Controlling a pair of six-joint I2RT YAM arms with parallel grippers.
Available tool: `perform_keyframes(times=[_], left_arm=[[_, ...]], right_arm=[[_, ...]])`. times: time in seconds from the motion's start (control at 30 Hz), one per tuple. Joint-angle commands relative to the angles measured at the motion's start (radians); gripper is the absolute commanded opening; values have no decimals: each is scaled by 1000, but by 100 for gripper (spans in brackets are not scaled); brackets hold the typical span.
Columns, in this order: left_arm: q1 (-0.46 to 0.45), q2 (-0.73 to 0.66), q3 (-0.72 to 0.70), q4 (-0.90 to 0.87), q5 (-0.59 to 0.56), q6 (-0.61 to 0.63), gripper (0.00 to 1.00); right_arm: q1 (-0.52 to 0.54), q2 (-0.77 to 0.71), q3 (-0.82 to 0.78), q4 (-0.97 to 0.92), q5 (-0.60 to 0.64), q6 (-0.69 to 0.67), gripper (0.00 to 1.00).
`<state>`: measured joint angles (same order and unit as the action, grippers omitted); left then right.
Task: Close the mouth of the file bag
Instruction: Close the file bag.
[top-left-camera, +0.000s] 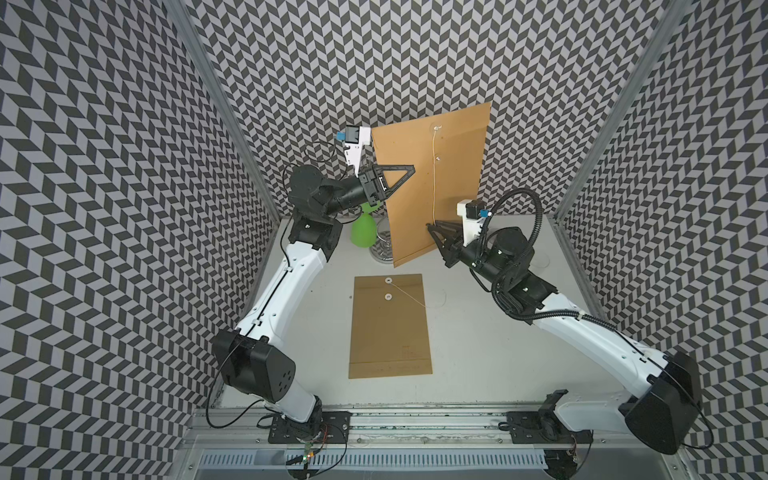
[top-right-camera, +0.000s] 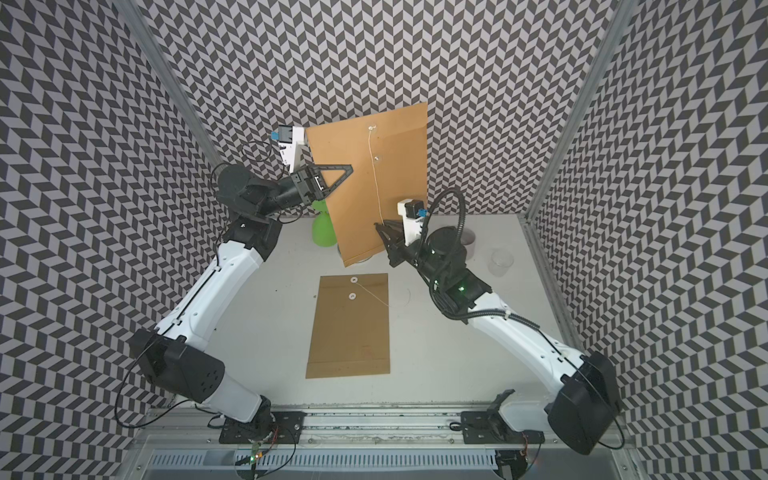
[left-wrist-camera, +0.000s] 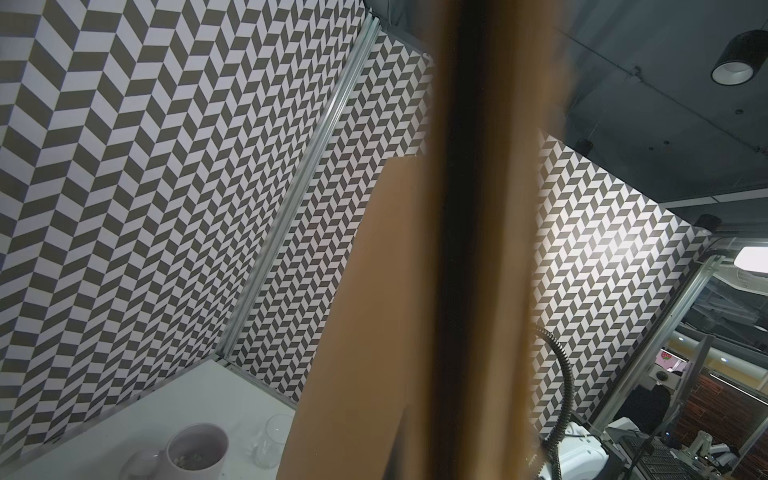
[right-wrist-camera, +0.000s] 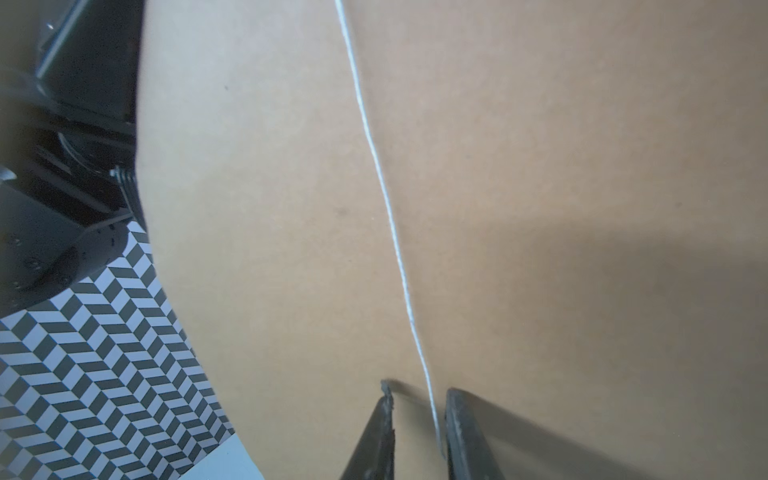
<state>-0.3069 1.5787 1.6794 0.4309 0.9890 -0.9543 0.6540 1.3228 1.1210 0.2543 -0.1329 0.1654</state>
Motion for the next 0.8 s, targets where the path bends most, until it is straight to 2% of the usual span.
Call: perform_keyframes(times=[0.0, 0.27, 0.77], left_arm=[[-1, -15, 20, 8, 5, 17, 0], [-1, -14, 19, 8, 5, 18, 0], [-1, -18, 19, 11, 8, 19, 0]], right_arm=[[1, -21, -2, 42, -2, -7, 23], [1, -44, -12, 57, -17, 1, 22], [-1, -33, -6, 54, -10, 10, 7]])
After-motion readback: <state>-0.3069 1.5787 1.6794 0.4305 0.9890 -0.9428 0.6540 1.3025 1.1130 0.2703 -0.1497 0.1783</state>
